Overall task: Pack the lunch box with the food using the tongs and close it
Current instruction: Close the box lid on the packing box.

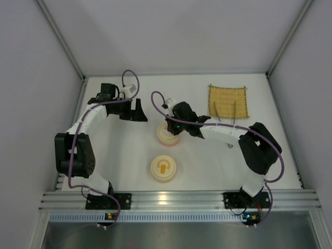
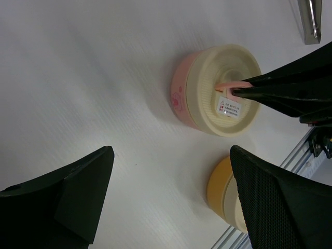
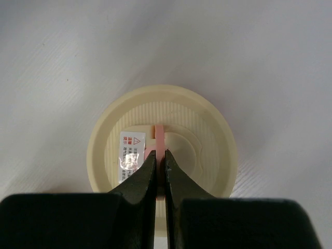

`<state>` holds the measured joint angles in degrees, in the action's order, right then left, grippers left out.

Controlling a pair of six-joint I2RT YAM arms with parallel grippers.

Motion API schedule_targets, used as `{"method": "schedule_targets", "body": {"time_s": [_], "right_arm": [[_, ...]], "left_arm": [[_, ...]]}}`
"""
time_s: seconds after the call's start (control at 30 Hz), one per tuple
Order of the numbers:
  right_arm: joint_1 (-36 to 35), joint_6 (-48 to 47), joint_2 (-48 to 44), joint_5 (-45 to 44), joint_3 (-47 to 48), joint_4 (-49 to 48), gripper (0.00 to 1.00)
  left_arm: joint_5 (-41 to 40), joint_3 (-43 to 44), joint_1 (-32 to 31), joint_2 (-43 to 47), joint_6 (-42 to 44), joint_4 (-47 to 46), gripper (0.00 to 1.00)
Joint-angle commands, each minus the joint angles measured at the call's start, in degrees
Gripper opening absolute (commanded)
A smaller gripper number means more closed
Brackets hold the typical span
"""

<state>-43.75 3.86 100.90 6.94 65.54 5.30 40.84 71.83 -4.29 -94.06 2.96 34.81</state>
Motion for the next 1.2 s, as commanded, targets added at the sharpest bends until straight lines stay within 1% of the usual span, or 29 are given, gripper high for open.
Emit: {"method": "schedule_targets", "body": {"time_s": [0.0,0.03,0.13,0.23,0.27,0.3,0.33,0.4,0.43,0.53,0.57,0.63,0.67,0.83,0.97,1.03,1.17], "right_arm": [[-3.35,10.01,3.16,-9.9,-3.13,3.4,0.0],[-3.71,12.81,3.25,-11.06,-3.22,3.23,0.0],[-5.38,15.82,3.77,-13.7,-3.31,2.43,0.0],[-6.61,16.79,4.56,-14.06,-2.79,2.08,0.0],[-6.79,16.97,4.74,-13.62,-2.61,1.91,0.0],[-7.14,17.06,4.92,-13.45,-2.17,1.99,0.0],[-7.23,17.32,5.09,-13.44,-1.99,1.99,0.0],[-7.23,17.59,5.27,-13.01,-1.64,1.91,0.0],[-7.23,17.85,5.44,-13.0,-1.64,1.82,0.0],[-7.23,18.46,5.53,-13.09,-1.73,1.56,0.0],[-7.23,18.73,5.53,-13.18,-1.82,1.47,0.0],[-7.23,19.43,5.62,-13.18,-1.9,1.29,0.0],[-7.23,19.69,5.62,-13.27,-1.99,1.2,0.0],[-7.32,20.31,5.8,-13.18,-2.08,0.76,0.0],[-7.32,20.49,5.97,-13.18,-2.26,0.5,0.0],[-7.4,20.66,5.97,-13.09,-2.43,0.33,0.0],[-7.41,21.1,5.88,-12.74,-2.96,-0.47,0.0]], "left_arm": [[-1.37,-1.6,0.69,4.14,-1.9,-3.95,0.98],[-1.9,-2.04,0.6,4.67,-2.17,-4.48,0.98],[-2.96,-3.98,0.6,6.43,-2.7,-5.89,0.98],[-0.07,-5.47,0.6,6.61,-2.43,-5.81,0.98],[0.64,-5.82,0.52,6.35,-2.09,-5.28,0.96],[1.86,-6.09,0.43,5.65,-1.91,-4.84,0.94],[2.31,-6.87,0.34,5.21,-1.82,-4.49,0.88],[3.28,-8.02,0.25,4.77,-1.73,-3.96,0.81],[4.15,-8.81,-0.01,4.42,-1.82,-4.04,0.73],[6.87,-11.45,-0.71,4.32,-1.99,-4.74,0.63],[7.58,-12.24,-0.98,4.24,-2.52,-4.92,0.56],[9.77,-12.77,-1.42,4.15,-2.79,-5.62,0.52],[11.7,-12.86,-1.59,3.63,-2.7,-5.71,0.48],[16.99,-12.77,-3.78,1.25,-4.28,-5.45,0.41],[17.17,-12.24,-5.9,-0.68,-5.07,-5.8,0.38],[17.17,-11.55,-7.12,-1.74,-5.42,-6.15,0.33],[17.26,-10.66,-8.45,-3.67,-7.62,-7.74,0.32]]}}
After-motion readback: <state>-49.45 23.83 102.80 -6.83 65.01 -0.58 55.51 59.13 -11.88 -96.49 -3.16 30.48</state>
